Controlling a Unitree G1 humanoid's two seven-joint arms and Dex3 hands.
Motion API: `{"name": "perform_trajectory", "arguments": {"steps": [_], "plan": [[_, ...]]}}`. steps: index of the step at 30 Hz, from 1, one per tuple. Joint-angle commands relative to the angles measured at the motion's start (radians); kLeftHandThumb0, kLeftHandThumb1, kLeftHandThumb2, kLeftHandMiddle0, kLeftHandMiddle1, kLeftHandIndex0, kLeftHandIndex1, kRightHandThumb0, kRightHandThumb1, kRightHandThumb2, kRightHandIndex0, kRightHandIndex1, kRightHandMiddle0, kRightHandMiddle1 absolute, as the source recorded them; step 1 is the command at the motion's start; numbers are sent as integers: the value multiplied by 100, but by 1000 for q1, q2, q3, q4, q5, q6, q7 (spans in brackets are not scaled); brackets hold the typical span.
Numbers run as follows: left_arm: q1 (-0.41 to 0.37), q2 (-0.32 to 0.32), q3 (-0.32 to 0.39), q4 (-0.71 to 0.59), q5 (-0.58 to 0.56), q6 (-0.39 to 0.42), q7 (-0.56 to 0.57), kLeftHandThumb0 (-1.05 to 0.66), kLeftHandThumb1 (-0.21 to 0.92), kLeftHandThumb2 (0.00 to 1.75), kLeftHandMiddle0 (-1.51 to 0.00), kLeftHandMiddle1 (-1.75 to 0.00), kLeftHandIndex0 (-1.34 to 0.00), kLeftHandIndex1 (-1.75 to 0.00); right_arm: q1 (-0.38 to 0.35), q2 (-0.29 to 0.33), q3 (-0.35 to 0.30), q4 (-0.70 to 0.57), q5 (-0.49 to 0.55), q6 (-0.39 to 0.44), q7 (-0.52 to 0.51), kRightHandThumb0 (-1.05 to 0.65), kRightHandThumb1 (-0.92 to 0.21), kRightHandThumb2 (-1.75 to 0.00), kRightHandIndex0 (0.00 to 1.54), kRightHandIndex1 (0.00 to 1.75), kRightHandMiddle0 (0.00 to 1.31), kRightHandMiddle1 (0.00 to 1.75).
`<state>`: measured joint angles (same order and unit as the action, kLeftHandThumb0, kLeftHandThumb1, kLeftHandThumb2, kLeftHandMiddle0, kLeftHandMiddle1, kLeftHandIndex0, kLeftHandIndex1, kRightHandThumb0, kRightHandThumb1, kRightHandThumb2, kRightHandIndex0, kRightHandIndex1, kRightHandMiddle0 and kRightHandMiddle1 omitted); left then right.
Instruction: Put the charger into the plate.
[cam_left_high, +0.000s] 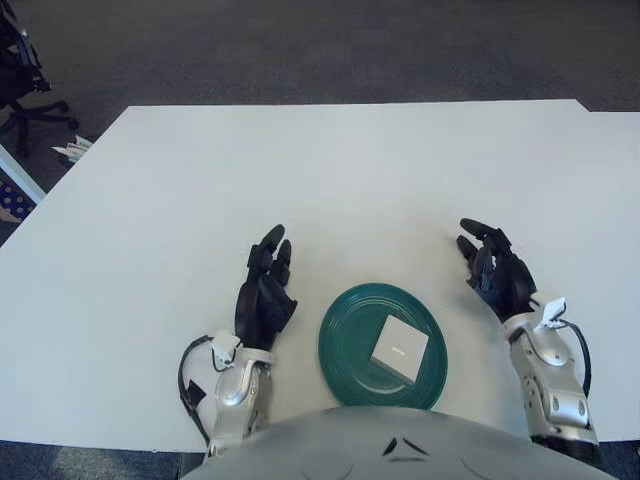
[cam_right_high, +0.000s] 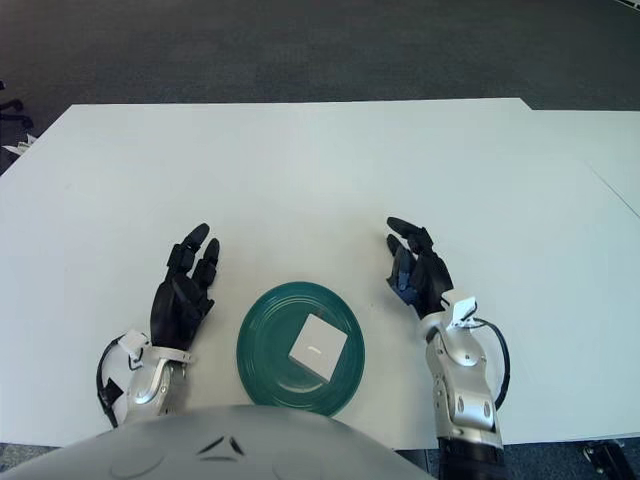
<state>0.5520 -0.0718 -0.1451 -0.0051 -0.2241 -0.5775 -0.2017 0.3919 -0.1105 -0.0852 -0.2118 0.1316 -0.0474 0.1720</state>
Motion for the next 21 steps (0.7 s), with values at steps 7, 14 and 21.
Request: {"name": "perform_trajectory", "arguments": {"steps": [7, 14, 21], "plan": [[87, -53, 21, 81, -50, 48, 21, -100, 92, 108, -27, -2, 0, -61, 42, -6, 21, 94, -11, 3, 19, -95, -92, -100, 23, 0, 0, 66], [81, -77, 31, 135, -49, -20, 0, -100, 92, 103, -31, -3, 0, -70, 59, 0, 41, 87, -12, -6, 25, -95, -92, -99, 23, 0, 0, 64], [50, -54, 36, 161, -26, -35, -8, -102, 92, 106, -25, -1, 0, -62, 86, 5, 60, 75, -34, -23, 7, -94, -92, -100, 22, 0, 0, 60]]}}
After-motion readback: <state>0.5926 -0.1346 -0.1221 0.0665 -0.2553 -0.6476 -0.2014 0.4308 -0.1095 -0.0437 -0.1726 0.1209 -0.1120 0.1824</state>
